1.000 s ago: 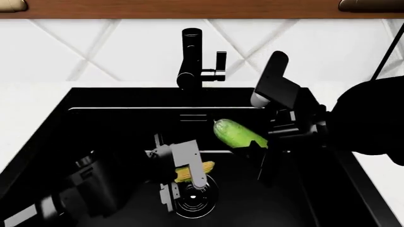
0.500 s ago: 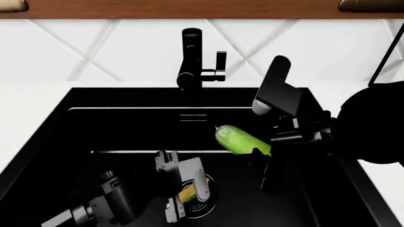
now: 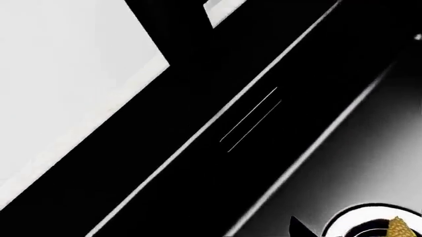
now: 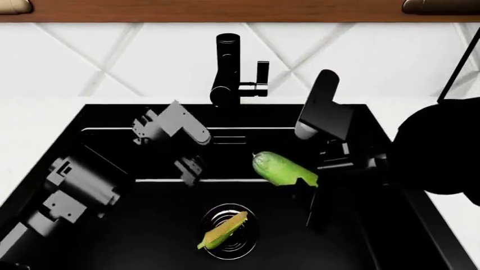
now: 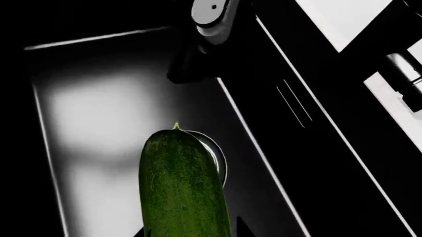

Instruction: Pick up the fruits and vegetables and place them in the sink. Turn on the sink faucet to wash them. Then turn the sink off and put them in the tray.

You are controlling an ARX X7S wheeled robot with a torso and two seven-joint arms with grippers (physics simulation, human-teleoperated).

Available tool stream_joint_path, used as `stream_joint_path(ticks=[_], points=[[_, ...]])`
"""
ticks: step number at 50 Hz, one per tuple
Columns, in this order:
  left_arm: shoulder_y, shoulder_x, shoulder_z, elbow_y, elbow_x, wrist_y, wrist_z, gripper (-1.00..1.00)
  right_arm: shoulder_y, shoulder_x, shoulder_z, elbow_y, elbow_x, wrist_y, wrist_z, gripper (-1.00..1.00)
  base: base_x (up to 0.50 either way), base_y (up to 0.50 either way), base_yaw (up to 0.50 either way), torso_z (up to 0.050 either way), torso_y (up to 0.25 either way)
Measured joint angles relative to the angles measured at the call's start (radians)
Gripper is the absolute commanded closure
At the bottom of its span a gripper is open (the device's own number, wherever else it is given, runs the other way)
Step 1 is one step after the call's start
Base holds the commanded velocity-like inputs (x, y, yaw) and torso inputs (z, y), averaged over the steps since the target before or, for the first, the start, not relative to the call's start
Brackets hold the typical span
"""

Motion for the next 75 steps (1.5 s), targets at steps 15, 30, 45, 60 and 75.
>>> stream_joint_path(ticks=[15,30,45,60,75], points=[[-0.136,0.019,-0.224,-0.17,0.019,0.174,-0.19,-1.0,-0.024,-0.018,-0.014,0.017,-0.014,-0.017,-0.022,1.0,0.0,0.0,0.0,0.001,0.0],[-0.217,0.093,-0.391,-0.257,0.025,0.424,-0.361,-1.0,-0.132,-0.143,0.003,0.245,0.083,-0.06,0.023,1.0,0.0,0.0,0.0,0.0,0.0],[-0.187,0.098,-0.44,-0.126,-0.005,0.446,-0.426,-1.0,-0.274,-0.338,-0.024,0.556,0.083,-0.152,-0.019,1.0,0.0,0.0,0.0,0.0,0.001],[-0.123,0.079,-0.452,-0.035,-0.032,0.412,-0.453,-1.0,-0.393,-0.466,-0.085,0.786,0.01,-0.243,-0.116,1.0,0.0,0.0,0.0,0.0,0.0],[-0.089,0.071,-0.447,0.02,-0.051,0.387,-0.454,-1.0,-0.466,-0.515,-0.132,0.916,-0.053,-0.297,-0.156,1.0,0.0,0.0,0.0,0.001,0.0]])
